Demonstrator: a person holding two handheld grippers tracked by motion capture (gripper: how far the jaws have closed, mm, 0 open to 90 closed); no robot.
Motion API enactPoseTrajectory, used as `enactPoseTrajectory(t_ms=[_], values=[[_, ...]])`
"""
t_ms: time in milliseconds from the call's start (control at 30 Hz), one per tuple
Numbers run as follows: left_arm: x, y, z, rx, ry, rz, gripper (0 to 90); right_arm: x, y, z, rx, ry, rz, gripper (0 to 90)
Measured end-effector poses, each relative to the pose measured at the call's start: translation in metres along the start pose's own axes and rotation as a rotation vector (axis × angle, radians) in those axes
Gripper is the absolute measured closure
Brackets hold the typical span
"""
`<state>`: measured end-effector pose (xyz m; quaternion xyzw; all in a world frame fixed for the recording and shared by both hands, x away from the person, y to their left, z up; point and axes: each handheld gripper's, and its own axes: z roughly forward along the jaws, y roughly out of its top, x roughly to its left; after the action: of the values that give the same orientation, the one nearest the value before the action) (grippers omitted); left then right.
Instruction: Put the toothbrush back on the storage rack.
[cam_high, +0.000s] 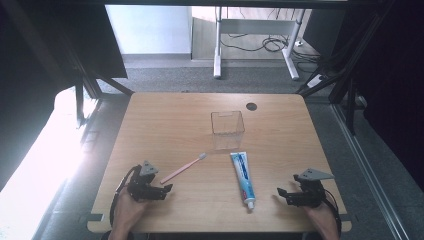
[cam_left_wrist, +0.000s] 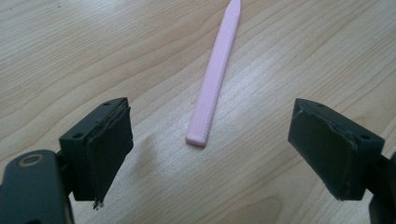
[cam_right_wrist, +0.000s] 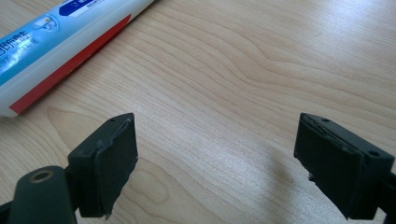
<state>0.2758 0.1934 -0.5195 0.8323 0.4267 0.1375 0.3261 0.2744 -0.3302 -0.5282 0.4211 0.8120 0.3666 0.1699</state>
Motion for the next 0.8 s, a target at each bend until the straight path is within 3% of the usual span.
enactPoseTrajectory(t_ms=[200,400,700,800], values=[[0.000,0.001,0.000,0.009,0.007,0.005,15.7,-0.001,0.000,-0.001,-0.003,-0.002,0.000,13.7],[0.001,0.002,-0.003,0.007,0.001,0.014,22.8,-0.001,0.000,0.000,-0.001,0.000,-0.001,13.8],[0.000,0.009,-0.005,0.007,-0.015,0.038,42.2,-0.002,-0.001,-0.001,-0.002,-0.002,0.004,13.8],[0.001,0.012,-0.005,0.007,-0.033,0.033,52.6,-0.002,-0.001,-0.001,-0.003,-0.002,0.006,13.8]])
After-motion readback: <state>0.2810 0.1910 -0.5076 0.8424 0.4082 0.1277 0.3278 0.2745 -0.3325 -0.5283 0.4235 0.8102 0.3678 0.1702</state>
